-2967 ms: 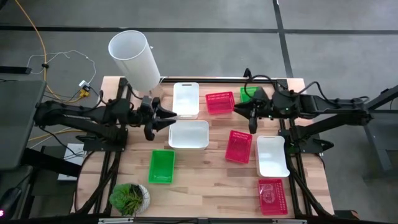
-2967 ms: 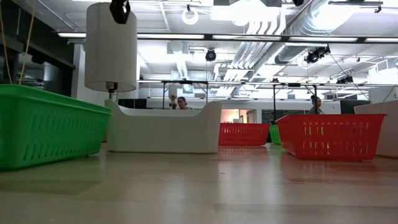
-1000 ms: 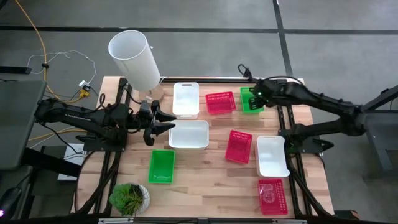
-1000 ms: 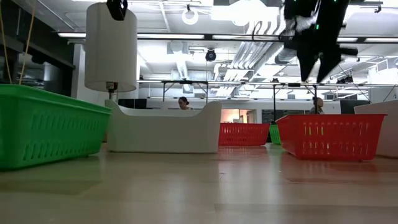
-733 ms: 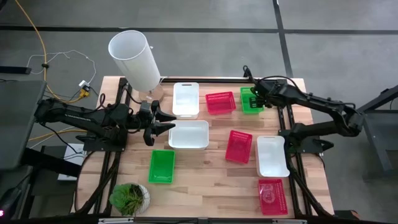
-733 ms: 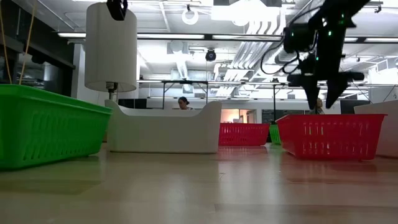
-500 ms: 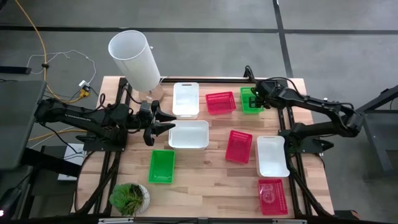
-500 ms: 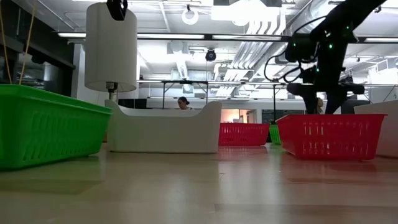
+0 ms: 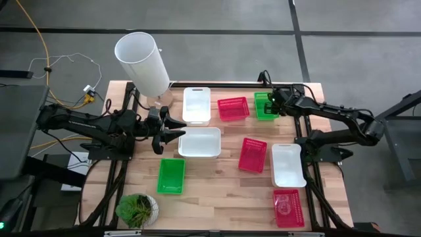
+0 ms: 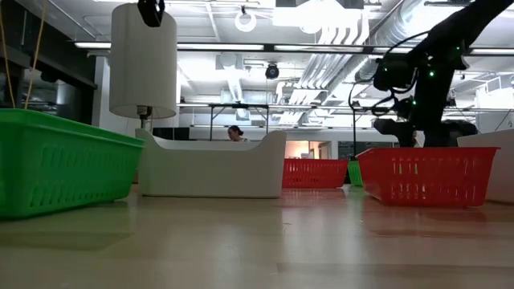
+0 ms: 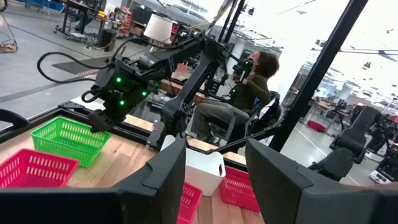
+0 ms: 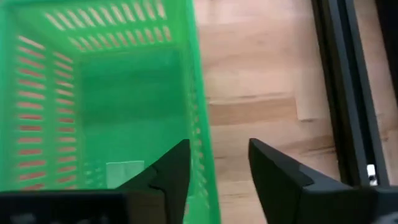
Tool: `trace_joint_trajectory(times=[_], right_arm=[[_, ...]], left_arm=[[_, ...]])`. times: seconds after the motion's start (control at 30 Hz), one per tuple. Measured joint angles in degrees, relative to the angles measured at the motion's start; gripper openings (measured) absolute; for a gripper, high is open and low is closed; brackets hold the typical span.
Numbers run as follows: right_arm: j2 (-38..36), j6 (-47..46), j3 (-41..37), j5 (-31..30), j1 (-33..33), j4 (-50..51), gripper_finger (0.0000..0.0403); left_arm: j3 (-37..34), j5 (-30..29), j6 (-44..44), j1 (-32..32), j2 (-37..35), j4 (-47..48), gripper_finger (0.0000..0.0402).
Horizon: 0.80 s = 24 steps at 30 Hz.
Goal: Stack baskets by color
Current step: Stack the top green bin on the bottom green bins
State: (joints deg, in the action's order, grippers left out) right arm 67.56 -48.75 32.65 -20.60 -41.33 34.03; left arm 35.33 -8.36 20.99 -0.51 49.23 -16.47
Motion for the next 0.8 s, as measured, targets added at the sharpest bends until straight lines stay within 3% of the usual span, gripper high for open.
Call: trace_joint_trajectory(times=[0.33,0.57,0.8], right_arm=[[-0.16,0.38,-1.70,1.09,-0.30,-2.26,0.0010],[-1.53,5.21,1.40,-0.21,-0.27,-2.02,0.0003],[-8.37,13.29,8.87,-0.61,-0.20,2.57,0.0001]], left_arm=[[0.00,-0.06,0.00,0.00,0.00,0.02,0.0154],[0.00,-0.39,0.02,0.00,0.00,0.13,0.0154],[0.00,-0.42,-0.01,0.00,0.00,0.09,0.0154]])
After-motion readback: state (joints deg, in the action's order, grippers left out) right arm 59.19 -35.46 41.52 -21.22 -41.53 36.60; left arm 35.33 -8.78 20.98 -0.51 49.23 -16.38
